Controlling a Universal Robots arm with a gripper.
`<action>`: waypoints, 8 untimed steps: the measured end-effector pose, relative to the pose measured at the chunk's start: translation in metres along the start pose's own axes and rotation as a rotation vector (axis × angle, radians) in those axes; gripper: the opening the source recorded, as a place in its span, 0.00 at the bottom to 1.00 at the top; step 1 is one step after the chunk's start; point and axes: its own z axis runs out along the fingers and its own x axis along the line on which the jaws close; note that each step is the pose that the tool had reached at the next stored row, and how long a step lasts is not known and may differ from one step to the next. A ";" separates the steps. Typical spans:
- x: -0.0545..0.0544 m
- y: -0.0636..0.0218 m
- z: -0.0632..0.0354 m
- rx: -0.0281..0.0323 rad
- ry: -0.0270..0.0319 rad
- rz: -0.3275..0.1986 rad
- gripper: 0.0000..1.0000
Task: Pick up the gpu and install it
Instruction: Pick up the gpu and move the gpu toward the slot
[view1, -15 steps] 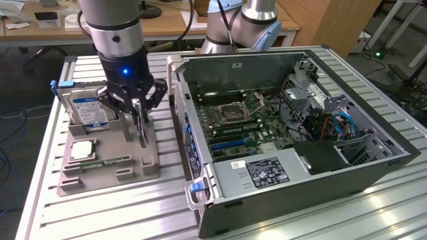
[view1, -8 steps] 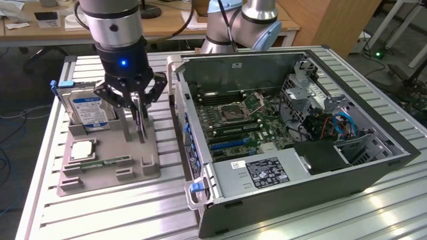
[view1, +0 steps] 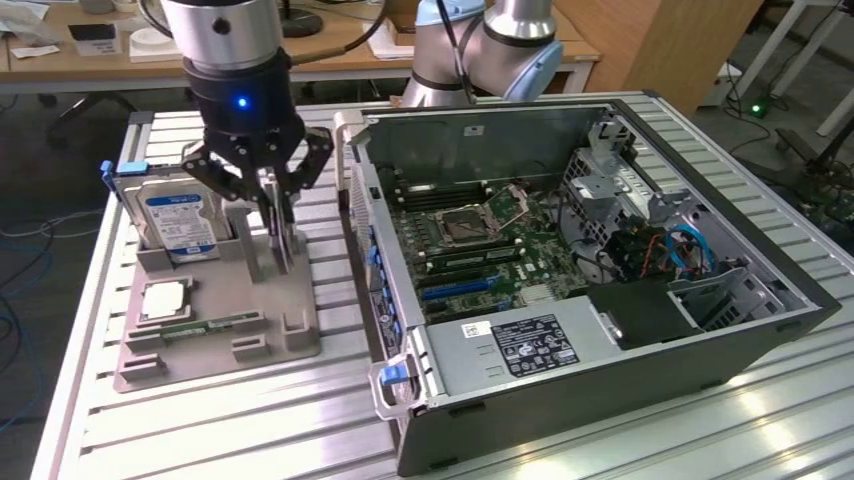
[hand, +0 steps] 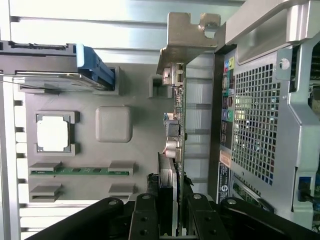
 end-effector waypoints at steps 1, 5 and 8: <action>0.000 0.0000 -0.0025 0.0000 0.0001 0.000 0.27; -0.001 -0.0001 -0.0123 -0.0001 0.0000 0.000 0.27; -0.001 -0.0002 -0.0198 -0.0003 0.0001 0.000 0.27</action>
